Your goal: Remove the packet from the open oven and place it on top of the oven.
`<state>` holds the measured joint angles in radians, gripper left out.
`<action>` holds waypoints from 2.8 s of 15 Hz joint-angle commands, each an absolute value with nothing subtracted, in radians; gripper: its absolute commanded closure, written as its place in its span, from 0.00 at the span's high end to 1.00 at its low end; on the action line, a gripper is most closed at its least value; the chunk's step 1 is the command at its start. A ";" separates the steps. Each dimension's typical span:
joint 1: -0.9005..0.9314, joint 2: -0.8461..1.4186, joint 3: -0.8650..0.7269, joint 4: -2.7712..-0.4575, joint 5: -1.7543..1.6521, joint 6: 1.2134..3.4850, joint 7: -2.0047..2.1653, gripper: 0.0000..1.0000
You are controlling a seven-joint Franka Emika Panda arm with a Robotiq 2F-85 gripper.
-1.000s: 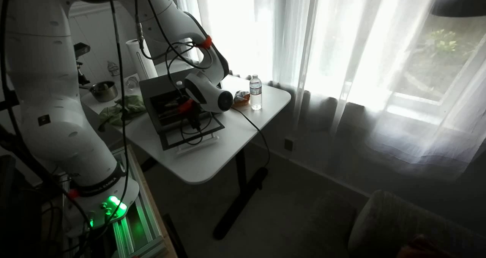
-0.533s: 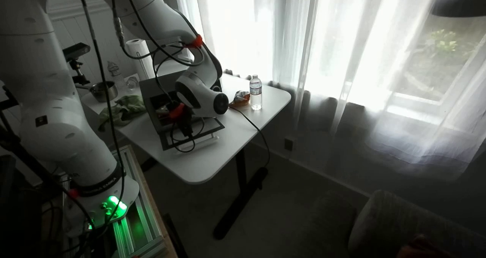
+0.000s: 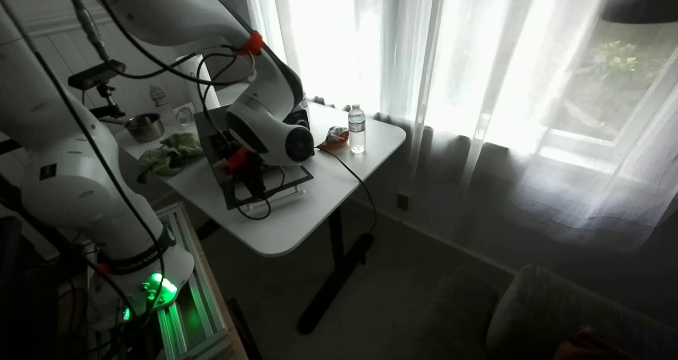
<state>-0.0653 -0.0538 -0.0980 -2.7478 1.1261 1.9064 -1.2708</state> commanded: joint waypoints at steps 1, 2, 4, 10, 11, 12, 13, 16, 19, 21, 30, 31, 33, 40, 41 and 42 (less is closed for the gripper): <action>-0.123 -0.200 -0.143 -2.750 1.099 1.847 -1.267 0.00; -0.132 -0.236 -0.150 -2.744 1.095 1.835 -1.263 0.00; -0.147 -0.372 -0.151 -2.811 1.094 1.839 -1.251 0.00; -0.130 -0.507 -0.111 -2.742 1.116 1.826 -1.233 0.00; -0.120 -0.540 -0.095 -2.744 1.121 1.831 -1.235 0.00; -0.107 -0.585 -0.073 -2.763 1.128 1.840 -1.236 0.00; -0.093 -0.601 -0.055 -2.756 1.134 1.843 -1.238 0.00; -0.038 -0.608 0.006 -2.716 1.157 1.854 -1.237 0.00; 0.013 -0.569 0.054 -2.662 1.185 1.874 -1.248 0.00; 0.037 -0.531 0.074 -2.622 1.210 1.890 -1.256 0.00; 0.089 -0.201 0.116 -2.431 1.320 1.912 -1.283 0.00; 0.091 -0.158 0.116 -2.412 1.334 1.909 -1.289 0.00; 0.097 -0.082 0.117 -2.375 1.364 1.900 -1.303 0.00; 0.109 0.108 0.120 -2.272 1.447 1.935 -1.336 0.00; 0.109 0.120 0.118 -2.266 1.441 1.943 -1.324 0.00; 0.109 0.128 0.115 -2.260 1.436 1.955 -1.315 0.00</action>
